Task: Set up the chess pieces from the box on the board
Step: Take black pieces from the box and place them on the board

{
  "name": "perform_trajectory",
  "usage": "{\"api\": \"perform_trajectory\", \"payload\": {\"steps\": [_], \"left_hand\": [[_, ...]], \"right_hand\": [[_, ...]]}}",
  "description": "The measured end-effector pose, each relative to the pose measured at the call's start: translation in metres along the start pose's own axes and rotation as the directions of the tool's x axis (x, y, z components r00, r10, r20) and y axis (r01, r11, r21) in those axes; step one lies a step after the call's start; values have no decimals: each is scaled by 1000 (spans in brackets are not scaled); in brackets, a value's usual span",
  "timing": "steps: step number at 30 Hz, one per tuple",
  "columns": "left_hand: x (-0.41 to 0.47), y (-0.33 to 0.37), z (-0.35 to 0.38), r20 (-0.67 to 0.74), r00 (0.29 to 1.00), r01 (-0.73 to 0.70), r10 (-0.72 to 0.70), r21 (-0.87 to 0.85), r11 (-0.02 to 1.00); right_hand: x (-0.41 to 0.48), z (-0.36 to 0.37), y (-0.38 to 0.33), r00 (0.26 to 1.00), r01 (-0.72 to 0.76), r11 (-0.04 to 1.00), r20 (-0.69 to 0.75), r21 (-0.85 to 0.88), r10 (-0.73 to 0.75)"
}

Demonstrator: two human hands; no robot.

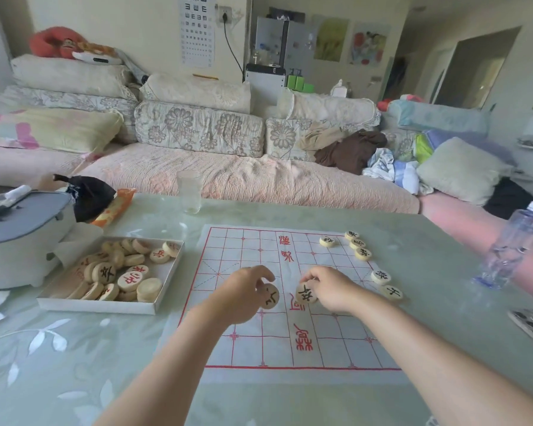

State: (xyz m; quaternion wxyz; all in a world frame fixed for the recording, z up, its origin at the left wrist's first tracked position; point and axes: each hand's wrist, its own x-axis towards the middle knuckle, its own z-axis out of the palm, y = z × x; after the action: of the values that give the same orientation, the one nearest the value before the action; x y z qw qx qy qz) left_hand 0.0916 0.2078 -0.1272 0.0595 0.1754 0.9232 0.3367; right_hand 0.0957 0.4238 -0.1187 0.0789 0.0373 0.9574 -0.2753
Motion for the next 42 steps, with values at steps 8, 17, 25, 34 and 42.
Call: {"api": "perform_trajectory", "payload": {"steps": [8, 17, 25, 34, 42], "left_hand": [[9, 20, 28, 107, 994, 9, -13, 34, 999], [34, 17, 25, 159, 987, 21, -29, 55, 998], [69, 0, 17, 58, 997, 49, -49, -1, 999], [89, -31, 18, 41, 992, 123, -119, -124, 985], [92, -30, 20, 49, 994, 103, -98, -110, 989]], "right_hand": [[-4, 4, 31, 995, 65, 990, 78, -128, -55], [1, -4, 36, 986, 159, 985, 68, -74, -154], [93, -21, 38, 952, 45, 970, -285, -237, -114], [201, -41, 44, 911, -70, 906, -396, -418, -113], [228, -27, 45, 922, -57, 890, -366, -451, -127]]}}
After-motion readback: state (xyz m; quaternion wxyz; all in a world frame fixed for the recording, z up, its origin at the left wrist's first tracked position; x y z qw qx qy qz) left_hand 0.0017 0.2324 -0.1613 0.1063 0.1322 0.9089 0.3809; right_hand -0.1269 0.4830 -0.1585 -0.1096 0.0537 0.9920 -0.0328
